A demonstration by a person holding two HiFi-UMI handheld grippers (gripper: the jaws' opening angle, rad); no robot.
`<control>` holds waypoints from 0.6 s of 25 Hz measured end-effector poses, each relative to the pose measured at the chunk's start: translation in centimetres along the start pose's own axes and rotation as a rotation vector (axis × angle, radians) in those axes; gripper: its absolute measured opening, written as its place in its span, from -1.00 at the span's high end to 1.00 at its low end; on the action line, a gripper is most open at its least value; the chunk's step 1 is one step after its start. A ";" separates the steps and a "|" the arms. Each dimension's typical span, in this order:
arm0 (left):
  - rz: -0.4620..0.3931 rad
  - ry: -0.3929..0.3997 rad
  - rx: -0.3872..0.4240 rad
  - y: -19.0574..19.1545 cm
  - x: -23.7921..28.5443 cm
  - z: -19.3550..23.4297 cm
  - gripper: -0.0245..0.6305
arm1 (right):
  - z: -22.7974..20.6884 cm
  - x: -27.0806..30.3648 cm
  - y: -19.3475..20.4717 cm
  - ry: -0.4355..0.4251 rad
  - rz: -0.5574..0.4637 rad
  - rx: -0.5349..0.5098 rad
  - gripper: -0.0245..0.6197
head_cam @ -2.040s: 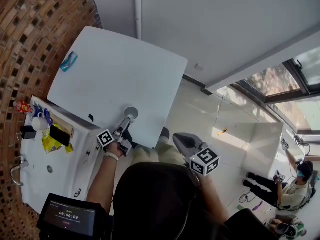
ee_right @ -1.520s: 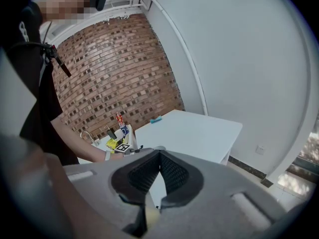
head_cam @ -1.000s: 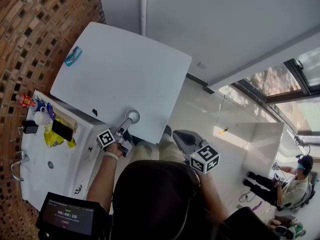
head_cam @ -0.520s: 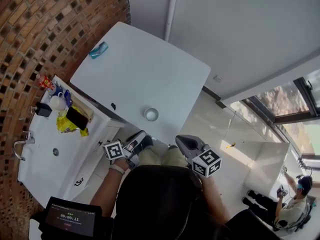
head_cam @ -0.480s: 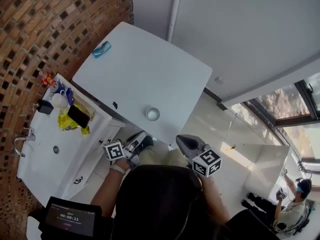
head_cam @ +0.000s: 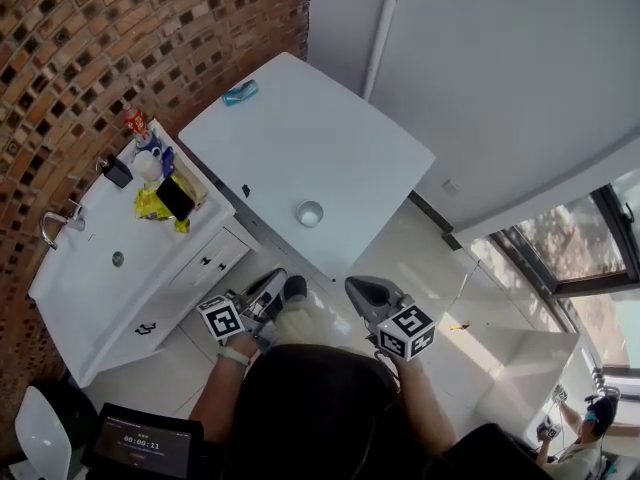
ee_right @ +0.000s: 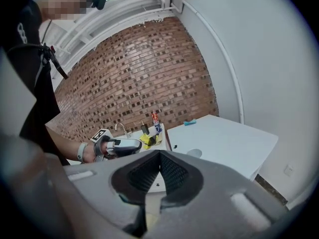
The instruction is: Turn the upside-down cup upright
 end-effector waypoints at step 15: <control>0.107 -0.068 0.290 11.1 -4.1 -10.5 0.88 | 6.2 -9.8 8.7 -0.035 -0.031 0.058 0.95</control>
Point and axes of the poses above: the fingertips, and each gripper's own axes: x forward along the fingers, z to its left, y out of its underside, the point moved 10 cm from there along -x, backward along the fingers, and after that the axes turned 1 degree about z, right-handed, at the moved point
